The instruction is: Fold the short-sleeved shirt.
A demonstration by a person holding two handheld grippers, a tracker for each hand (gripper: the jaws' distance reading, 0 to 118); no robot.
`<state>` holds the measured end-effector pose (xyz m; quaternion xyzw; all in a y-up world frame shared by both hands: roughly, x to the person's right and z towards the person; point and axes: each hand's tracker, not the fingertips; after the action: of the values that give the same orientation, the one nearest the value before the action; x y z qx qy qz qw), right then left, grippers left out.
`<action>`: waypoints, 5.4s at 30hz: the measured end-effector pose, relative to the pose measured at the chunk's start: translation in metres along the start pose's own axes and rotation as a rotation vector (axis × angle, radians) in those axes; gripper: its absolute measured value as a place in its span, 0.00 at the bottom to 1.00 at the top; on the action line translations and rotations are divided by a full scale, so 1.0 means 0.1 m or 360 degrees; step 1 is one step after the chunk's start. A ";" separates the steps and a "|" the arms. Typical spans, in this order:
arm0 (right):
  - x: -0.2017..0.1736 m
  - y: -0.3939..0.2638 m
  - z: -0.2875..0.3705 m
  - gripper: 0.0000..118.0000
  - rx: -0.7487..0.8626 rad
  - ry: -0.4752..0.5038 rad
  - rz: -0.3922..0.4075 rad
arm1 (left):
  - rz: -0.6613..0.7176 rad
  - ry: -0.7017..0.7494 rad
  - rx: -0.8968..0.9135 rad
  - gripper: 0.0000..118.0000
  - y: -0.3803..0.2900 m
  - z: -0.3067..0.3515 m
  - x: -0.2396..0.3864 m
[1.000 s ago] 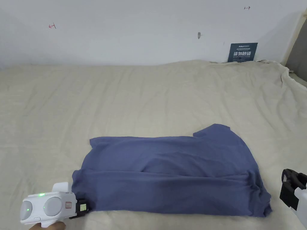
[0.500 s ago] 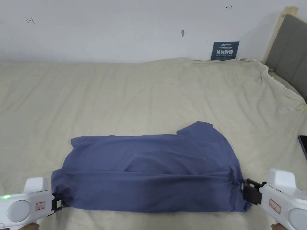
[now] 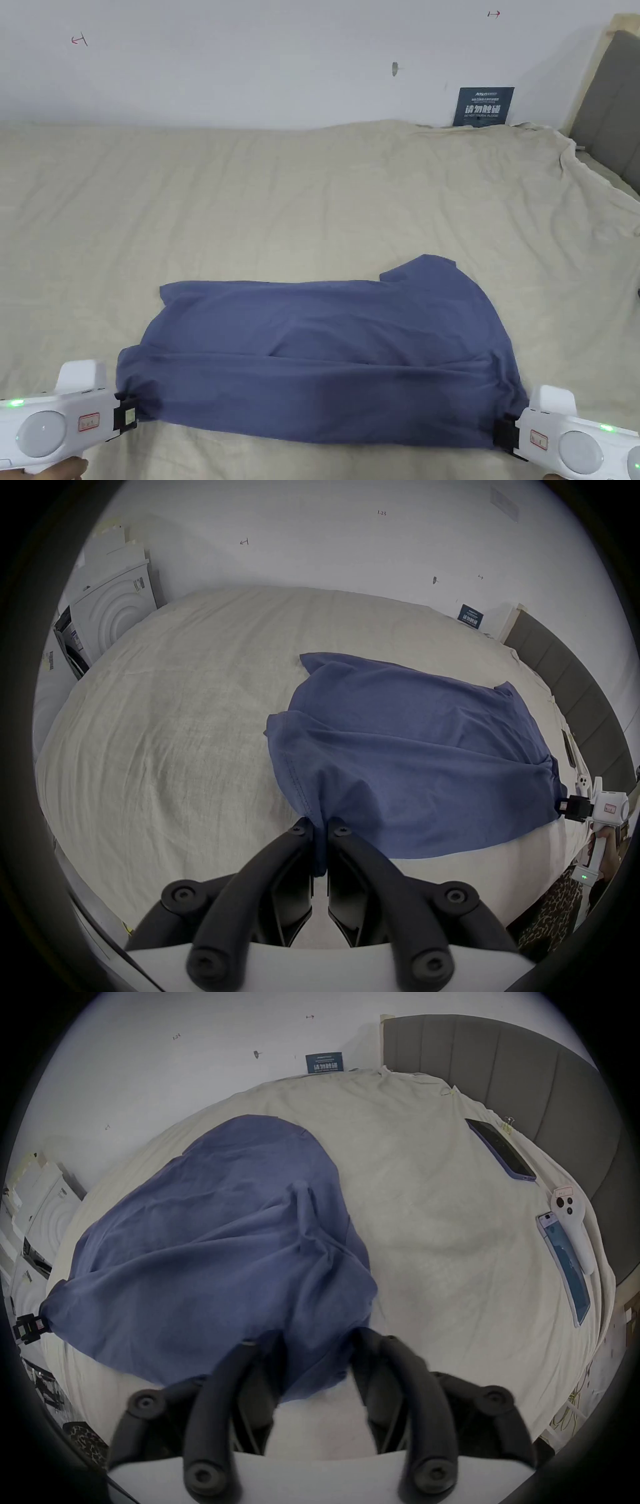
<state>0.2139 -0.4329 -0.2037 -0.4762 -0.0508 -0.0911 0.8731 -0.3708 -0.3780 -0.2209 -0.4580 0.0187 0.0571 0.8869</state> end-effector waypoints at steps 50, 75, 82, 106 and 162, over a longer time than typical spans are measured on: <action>-0.10 -0.34 1.47 0.77 0.0396 -0.0023 0.0192 | 0.0067 0.0104 0.0140 0.89 -0.75 0.74 -0.04; -0.65 0.33 2.08 0.00 0.1127 0.0062 0.0353 | -0.0131 0.0005 0.0715 0.00 0.16 1.07 0.55; -0.72 0.60 1.86 0.00 0.1098 0.0069 0.0365 | -0.0087 -0.0024 0.0539 0.00 0.75 0.41 0.37; -0.75 1.16 0.88 0.00 0.0852 -0.0016 0.0337 | -0.0049 0.0084 -0.0214 0.34 1.39 -1.57 0.08; -0.09 0.88 1.44 0.01 0.0535 0.0303 0.0282 | -0.0027 -0.0026 0.0264 0.00 0.68 0.37 0.01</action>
<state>0.2235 -0.2643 -0.1997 -0.3156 0.0595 -0.0487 0.9458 -0.3786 -0.3090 -0.2542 -0.3827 0.0123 0.0513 0.9224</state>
